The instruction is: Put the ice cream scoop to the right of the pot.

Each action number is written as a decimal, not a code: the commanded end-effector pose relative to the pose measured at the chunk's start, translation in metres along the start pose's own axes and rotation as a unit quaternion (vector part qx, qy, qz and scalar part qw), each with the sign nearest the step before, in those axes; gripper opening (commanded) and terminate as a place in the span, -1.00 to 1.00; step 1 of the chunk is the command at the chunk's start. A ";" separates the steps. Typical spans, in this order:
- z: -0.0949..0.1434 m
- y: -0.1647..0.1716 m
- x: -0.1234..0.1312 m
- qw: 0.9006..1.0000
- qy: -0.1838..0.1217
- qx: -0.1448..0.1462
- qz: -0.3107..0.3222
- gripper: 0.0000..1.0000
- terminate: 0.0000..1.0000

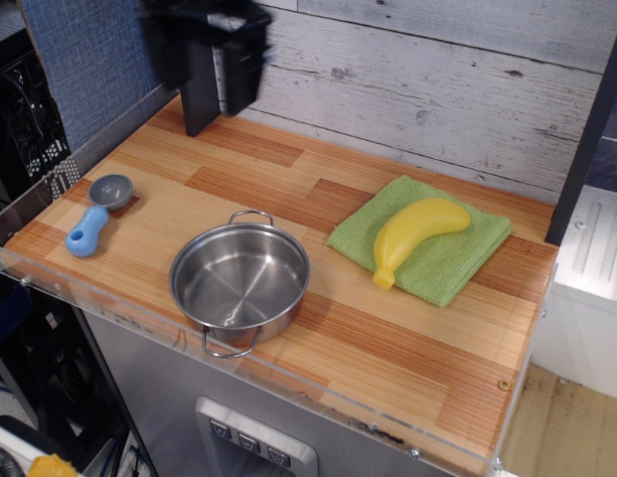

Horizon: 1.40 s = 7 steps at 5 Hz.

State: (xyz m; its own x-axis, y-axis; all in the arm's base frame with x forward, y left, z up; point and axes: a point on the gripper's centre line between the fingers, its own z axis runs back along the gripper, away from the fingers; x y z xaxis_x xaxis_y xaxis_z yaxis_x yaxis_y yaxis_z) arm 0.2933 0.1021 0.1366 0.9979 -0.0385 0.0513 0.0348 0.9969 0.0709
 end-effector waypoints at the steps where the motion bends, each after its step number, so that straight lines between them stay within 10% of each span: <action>1: 0.008 0.061 -0.045 0.999 -0.032 0.037 0.004 1.00 -1.00; 7: -0.103 0.085 -0.070 0.997 0.062 -0.024 0.044 1.00 -1.00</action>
State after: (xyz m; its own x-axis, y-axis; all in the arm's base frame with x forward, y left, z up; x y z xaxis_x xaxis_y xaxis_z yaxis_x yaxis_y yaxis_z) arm 0.2297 0.1940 0.0243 0.9930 0.0658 -0.0978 -0.0661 0.9978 0.0006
